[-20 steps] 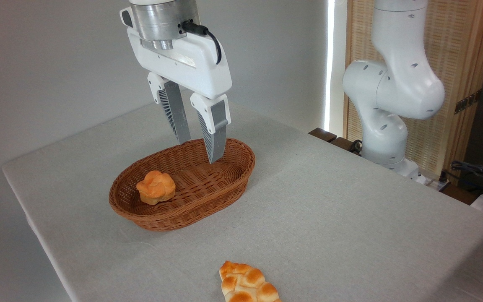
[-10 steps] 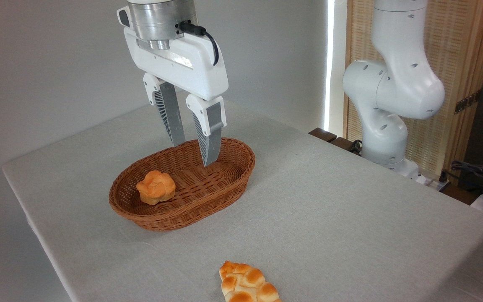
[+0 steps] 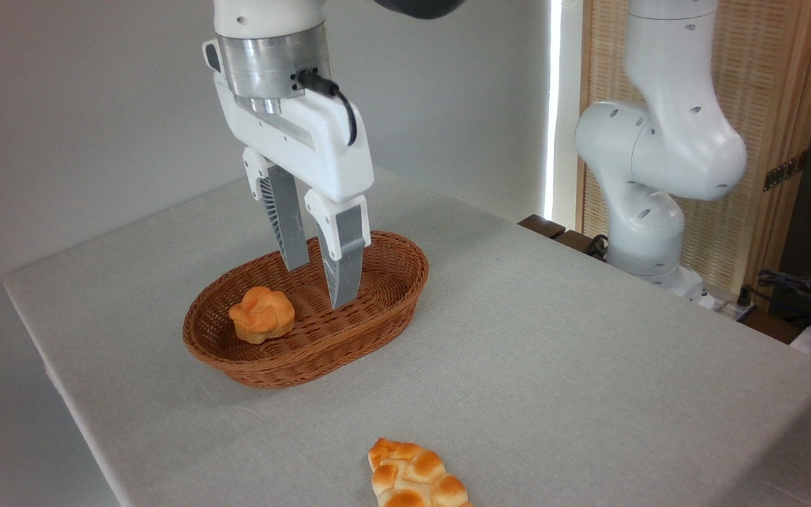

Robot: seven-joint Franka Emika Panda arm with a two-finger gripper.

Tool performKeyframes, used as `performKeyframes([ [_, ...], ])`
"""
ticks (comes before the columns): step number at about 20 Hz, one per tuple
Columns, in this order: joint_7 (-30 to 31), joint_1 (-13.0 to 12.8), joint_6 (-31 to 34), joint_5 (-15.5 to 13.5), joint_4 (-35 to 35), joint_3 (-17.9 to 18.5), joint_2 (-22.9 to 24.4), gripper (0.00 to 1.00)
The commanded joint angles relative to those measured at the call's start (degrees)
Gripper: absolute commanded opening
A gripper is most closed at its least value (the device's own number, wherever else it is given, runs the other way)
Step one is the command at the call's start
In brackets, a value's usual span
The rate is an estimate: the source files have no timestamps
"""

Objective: Put bread into the basket
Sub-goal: 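Move the gripper from the basket toward the braided bread roll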

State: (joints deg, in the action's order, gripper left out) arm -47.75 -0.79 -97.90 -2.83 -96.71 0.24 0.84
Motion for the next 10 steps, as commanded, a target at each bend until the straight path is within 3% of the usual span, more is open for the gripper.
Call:
performKeyframes([
  [1, -12.9, -0.1, -1.4, 0.5, -3.5, 1.1, 1.8, 1.0],
  [4, -23.1, 0.4, -3.4, 0.5, -5.8, 1.7, 2.6, 1.0],
  [10, -42.2, 4.0, -5.6, 0.5, -8.6, 1.8, 3.3, 1.0],
])
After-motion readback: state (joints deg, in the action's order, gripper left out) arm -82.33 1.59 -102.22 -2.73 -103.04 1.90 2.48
